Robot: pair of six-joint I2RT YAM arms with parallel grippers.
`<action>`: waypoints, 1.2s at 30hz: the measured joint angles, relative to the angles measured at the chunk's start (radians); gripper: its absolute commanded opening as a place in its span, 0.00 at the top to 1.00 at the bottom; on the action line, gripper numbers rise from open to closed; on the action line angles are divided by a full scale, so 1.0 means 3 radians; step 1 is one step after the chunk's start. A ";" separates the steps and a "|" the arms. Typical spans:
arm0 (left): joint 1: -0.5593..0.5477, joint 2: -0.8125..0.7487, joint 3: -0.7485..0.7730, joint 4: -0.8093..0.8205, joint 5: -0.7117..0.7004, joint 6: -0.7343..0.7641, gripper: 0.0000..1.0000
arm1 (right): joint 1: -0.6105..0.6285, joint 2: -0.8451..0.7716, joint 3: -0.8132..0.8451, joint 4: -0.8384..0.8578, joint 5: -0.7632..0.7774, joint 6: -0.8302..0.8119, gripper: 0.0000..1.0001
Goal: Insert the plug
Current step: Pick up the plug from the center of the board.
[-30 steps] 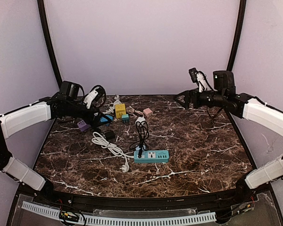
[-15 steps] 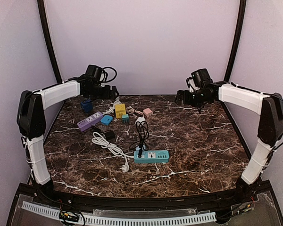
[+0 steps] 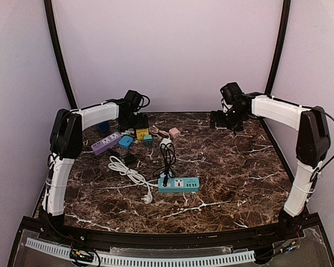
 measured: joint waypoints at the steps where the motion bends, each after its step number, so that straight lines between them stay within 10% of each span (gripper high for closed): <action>1: -0.0023 0.0037 0.0000 -0.0041 -0.0033 -0.0017 0.02 | 0.0000 0.0003 0.0018 -0.0019 0.0014 -0.0046 0.01; 13: -0.0217 0.0262 0.0076 -0.0018 -0.0163 0.0081 0.21 | -0.0029 0.0281 0.0292 -0.0125 0.0010 -0.0444 0.01; 26: -0.0070 0.0371 0.0127 -0.0032 -0.0003 0.0205 0.96 | -0.0032 0.0161 0.0270 -0.0223 -0.0019 -0.0116 0.01; 36: -0.0053 0.0346 0.0305 -0.0155 0.0148 0.0724 0.99 | -0.0032 0.0020 0.0320 -0.0247 -0.0151 -0.0225 0.01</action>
